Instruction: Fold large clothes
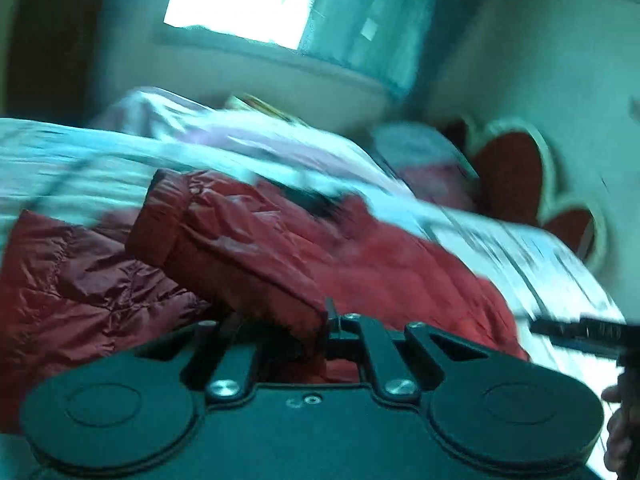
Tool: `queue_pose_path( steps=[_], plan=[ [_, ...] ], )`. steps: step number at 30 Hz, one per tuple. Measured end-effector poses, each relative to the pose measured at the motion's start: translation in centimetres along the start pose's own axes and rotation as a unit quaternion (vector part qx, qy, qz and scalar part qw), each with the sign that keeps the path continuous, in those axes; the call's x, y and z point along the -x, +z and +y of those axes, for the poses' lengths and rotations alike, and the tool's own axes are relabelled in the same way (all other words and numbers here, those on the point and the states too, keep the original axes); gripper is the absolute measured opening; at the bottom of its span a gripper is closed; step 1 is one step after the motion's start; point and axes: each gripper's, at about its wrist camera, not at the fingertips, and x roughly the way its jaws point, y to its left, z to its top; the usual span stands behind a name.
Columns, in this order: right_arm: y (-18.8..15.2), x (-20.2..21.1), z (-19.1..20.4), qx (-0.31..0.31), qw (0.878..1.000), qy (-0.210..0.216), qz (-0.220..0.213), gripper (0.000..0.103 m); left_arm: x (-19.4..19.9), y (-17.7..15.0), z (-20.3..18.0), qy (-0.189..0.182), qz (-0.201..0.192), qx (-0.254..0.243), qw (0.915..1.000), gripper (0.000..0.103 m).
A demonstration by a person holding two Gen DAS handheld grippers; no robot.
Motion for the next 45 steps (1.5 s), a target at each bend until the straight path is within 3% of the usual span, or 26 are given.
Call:
queue_pose_path(
  steps=[4,9,11,14,15,16,17,18,20,22,25,27,29,32,34,38,40,45],
  plan=[
    [0.4,0.2,-2.3,-0.030,1.000,0.005,0.004,0.070,-3.8,-1.4,-4.3,-0.034,0.042,-0.038,0.9978,0.007],
    [1.0,0.8,-5.7,-0.086,0.996,0.023,-0.001,0.070,-7.0,-2.1,-6.7,-0.065,0.073,-0.063,0.9932,0.008],
    [1.3,1.0,-7.0,-0.112,0.993,0.033,0.000,0.070,-8.3,-2.8,-8.0,-0.084,0.092,-0.069,0.9898,0.014],
    [1.8,1.3,-8.1,-0.122,0.992,0.030,0.001,0.070,-9.5,-3.2,-9.4,-0.114,0.109,-0.067,0.9852,0.047],
    [1.9,1.5,-8.2,-0.119,0.992,0.029,0.000,0.071,-9.6,-3.6,-9.5,-0.125,0.104,-0.065,0.9845,0.066],
    [2.0,1.7,-8.3,-0.117,0.993,0.028,-0.001,0.073,-9.4,-3.8,-9.7,-0.139,0.097,-0.060,0.9837,0.078],
    [2.1,1.8,-8.3,-0.115,0.993,0.025,-0.003,0.089,-9.3,-4.0,-9.9,-0.151,0.094,-0.057,0.9824,0.081],
    [2.2,2.0,-8.3,-0.111,0.993,0.026,-0.011,0.095,-8.9,-4.1,-9.9,-0.163,0.089,-0.055,0.9810,0.081],
    [2.3,2.1,-8.1,-0.108,0.993,0.045,-0.013,0.096,-7.4,-4.2,-9.4,-0.165,0.071,-0.052,0.9824,0.075],
    [2.3,1.7,-7.4,-0.102,0.992,0.068,-0.008,0.096,-5.8,-3.8,-7.7,-0.152,0.057,-0.037,0.9860,0.059],
    [2.2,-0.2,-5.9,-0.078,0.993,0.084,0.018,0.096,-2.7,-3.4,-3.0,-0.097,0.023,-0.014,0.9949,0.051],
    [1.8,-1.8,-4.9,-0.058,0.994,0.083,0.038,0.094,-1.1,-3.3,0.4,-0.040,0.006,-0.008,0.9992,0.048],
    [1.1,-4.0,-4.2,-0.043,0.993,0.079,0.074,0.068,-0.4,-3.4,3.7,0.006,0.006,0.008,0.9999,0.043],
    [0.2,-6.1,-2.7,-0.006,0.992,0.073,0.101,0.061,-0.1,-3.9,7.1,0.044,0.014,0.018,0.9988,0.040],
    [-0.1,-6.3,-1.4,0.019,0.991,0.079,0.104,0.044,-0.8,-4.0,8.0,0.055,0.021,0.020,0.9981,0.040],
    [-0.2,-6.0,0.1,0.048,0.992,0.073,0.094,0.023,-1.4,-3.6,9.4,0.068,0.015,0.018,0.9974,0.040],
    [0.2,-5.4,0.1,0.053,0.993,0.069,0.079,0.017,-1.0,-3.0,9.5,0.066,-0.003,0.010,0.9977,0.040],
    [1.8,-3.6,0.5,0.072,0.994,0.061,0.055,0.017,-1.2,-1.7,9.9,0.055,-0.001,-0.006,0.9985,0.040]
  ],
)
